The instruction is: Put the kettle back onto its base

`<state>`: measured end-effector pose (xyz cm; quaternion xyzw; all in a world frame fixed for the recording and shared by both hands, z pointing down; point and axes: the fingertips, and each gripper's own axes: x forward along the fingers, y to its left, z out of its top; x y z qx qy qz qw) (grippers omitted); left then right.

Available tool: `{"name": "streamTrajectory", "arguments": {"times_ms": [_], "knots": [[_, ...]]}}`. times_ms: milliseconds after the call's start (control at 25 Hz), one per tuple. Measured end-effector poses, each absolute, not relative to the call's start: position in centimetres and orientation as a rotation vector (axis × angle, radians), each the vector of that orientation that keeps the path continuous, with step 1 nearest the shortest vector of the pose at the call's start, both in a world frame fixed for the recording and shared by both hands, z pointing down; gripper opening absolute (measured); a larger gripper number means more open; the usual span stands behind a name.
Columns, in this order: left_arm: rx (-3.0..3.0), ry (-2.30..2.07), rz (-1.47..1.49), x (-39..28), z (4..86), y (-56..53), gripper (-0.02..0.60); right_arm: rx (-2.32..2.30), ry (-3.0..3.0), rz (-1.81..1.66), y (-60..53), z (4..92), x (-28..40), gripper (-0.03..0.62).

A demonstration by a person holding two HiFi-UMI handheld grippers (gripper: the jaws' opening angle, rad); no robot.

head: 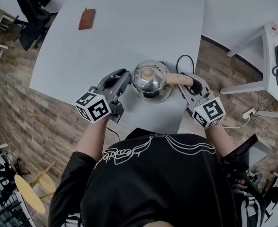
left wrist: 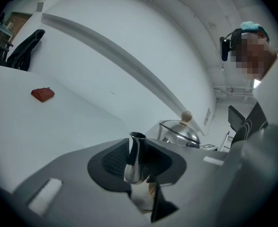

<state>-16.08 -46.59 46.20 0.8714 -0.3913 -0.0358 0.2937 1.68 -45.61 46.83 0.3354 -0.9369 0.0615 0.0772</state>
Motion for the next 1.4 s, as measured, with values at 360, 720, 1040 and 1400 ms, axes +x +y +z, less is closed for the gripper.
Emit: {"name": "streamTrajectory", "arguments": {"times_ms": [360, 720, 1040, 1400], "knots": [[2.396, -1.073, -0.034, -15.4, 46.2, -46.7, 0.072, 1.083, -2.757, 0.216, -46.4, 48.8, 2.1, 0.094], [2.385, -1.113, -0.025, -15.0, 46.3, -45.9, 0.074, 1.109, -2.74, 0.255, -46.2, 49.3, 2.6, 0.094], [2.346, -1.15, -0.043, -15.1, 47.3, -45.8, 0.074, 1.113, -2.718, 0.303, -46.2, 50.3, 2.6, 0.094], [2.33, -1.202, -0.062, -15.3, 47.5, -46.1, 0.075, 1.185, -2.673, 0.426, -46.7, 50.8, 2.9, 0.097]]}}
